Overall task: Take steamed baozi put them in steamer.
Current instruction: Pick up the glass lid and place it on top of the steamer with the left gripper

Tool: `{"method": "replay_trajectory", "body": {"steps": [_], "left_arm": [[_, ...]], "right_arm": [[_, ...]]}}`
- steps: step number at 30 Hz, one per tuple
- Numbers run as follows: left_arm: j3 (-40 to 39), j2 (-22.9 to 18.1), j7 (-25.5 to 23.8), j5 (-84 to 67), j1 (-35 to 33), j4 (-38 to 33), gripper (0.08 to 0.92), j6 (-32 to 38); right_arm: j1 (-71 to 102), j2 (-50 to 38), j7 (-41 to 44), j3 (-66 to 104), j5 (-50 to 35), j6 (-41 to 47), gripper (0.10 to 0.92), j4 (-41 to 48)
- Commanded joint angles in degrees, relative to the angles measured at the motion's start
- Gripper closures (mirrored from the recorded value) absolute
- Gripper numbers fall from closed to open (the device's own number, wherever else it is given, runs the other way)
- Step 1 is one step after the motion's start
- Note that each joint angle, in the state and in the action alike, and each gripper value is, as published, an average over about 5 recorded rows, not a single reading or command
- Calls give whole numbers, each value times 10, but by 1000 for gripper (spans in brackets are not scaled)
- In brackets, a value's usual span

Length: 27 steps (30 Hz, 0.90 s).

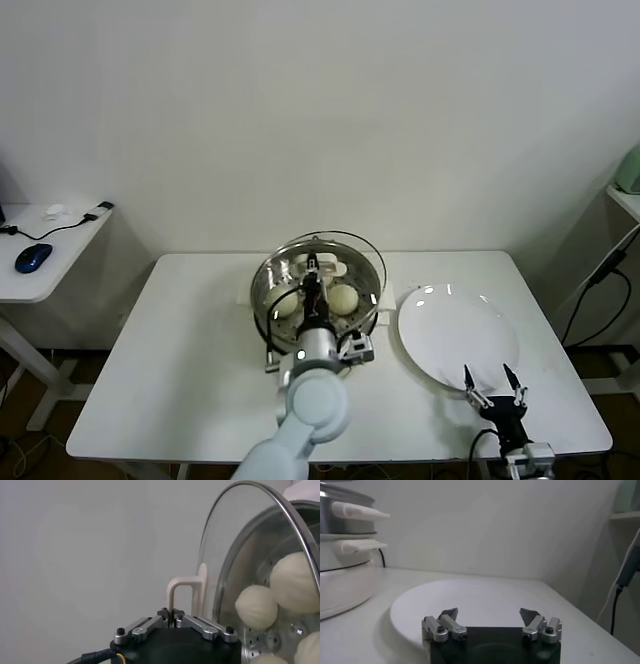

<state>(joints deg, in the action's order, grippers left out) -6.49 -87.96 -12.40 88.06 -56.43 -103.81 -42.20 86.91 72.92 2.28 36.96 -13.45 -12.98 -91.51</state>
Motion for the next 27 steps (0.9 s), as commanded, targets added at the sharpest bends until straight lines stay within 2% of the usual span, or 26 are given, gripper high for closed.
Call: {"method": "replay_trajectory", "body": {"steps": [1, 27], "left_arm": [[-10, -9, -7, 27, 21, 54, 866, -21], [11, 5, 5, 31, -7, 52, 866, -10]], "right_arm": [[-2, 2, -8, 3, 0, -6, 203, 4], [-5, 16, -18, 1, 25, -43, 203, 8]]}}
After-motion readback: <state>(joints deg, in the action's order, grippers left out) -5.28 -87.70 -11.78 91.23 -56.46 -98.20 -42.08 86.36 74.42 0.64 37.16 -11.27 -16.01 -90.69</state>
